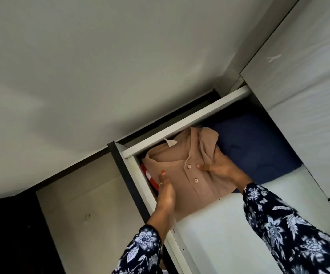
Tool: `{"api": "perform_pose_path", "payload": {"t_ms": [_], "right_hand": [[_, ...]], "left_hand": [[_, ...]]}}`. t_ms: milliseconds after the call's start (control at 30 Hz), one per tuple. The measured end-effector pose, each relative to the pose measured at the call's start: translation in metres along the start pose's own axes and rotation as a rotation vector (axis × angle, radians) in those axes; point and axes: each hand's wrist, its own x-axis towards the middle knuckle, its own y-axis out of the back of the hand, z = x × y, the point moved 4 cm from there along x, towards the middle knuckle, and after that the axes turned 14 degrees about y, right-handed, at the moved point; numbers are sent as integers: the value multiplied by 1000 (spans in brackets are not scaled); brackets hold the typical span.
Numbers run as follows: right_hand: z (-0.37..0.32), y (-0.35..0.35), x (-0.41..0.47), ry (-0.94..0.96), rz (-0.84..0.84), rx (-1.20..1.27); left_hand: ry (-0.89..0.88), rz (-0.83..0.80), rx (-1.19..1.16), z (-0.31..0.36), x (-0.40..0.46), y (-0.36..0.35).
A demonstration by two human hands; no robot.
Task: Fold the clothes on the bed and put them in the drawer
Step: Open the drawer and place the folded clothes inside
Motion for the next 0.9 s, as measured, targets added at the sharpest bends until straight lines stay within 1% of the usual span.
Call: {"api": "perform_pose_path", "payload": {"t_ms": [67,133,233,300,467,633,733,833,900], "right_hand": [[-1,0,-1,-23,89,-92],[-6,0,-7,-47,189,-196],[-24,4,-24,-64,252,-324],[-42,4,-37,-41,225,-417],[-95,-6,-65,90,86,-600],[-156,-23,-115,248,48,-633],[-197,-40,-164,376,26,-644],[-225,-61,-196,521,-24,-609],[-257,-84,-224,624,-84,-650]], "left_hand": [[-4,68,33,1,6,5],[-24,87,43,3,5,11],[-86,136,88,8,-9,17],[-127,153,136,12,-29,18],[-216,166,193,17,-75,19],[-318,168,207,5,-139,31],[-405,231,189,-12,-182,58],[-432,308,174,-24,-213,86],[-456,359,119,-39,-239,123]]}}
